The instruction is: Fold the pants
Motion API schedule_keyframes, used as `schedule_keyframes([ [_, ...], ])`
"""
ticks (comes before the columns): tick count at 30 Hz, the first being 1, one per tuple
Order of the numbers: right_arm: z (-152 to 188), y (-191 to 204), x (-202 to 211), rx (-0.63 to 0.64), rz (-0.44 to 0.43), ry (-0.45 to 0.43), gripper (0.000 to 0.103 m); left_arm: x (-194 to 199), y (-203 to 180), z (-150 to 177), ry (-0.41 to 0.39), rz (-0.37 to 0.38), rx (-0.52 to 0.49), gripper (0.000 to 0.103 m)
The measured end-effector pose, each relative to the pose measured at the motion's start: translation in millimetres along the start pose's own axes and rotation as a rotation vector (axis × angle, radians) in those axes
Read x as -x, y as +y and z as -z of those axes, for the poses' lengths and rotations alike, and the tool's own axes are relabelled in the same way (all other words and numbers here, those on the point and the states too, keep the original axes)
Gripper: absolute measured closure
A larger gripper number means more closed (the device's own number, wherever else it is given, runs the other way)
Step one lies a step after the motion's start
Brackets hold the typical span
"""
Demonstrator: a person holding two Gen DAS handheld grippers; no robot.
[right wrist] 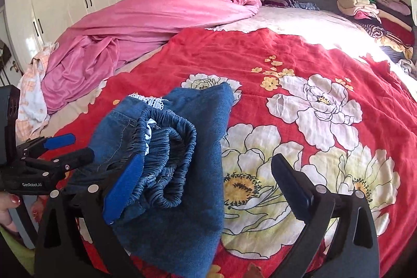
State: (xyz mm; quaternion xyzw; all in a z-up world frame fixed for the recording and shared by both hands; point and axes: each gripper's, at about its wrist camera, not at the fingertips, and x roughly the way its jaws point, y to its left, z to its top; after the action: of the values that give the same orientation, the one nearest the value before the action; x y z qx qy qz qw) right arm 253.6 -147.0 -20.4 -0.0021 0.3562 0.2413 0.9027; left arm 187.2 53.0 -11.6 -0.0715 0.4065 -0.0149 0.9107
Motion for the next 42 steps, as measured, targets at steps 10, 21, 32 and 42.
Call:
schedule_keyframes([
  [10,0,0,25,-0.02,0.01,-0.041,0.005,28,5,4,-0.043,-0.008,0.021,0.01],
  [21,8,1,59,-0.045,-0.003,-0.092,0.005,54,-1,17,-0.075,-0.004,0.019,0.01],
  [32,16,4,97,-0.038,0.009,-0.15,0.005,84,-12,34,-0.11,0.012,0.003,0.01],
  [42,29,6,129,-0.041,0.012,-0.191,0.005,115,-26,57,-0.141,0.007,-0.019,0.01],
])
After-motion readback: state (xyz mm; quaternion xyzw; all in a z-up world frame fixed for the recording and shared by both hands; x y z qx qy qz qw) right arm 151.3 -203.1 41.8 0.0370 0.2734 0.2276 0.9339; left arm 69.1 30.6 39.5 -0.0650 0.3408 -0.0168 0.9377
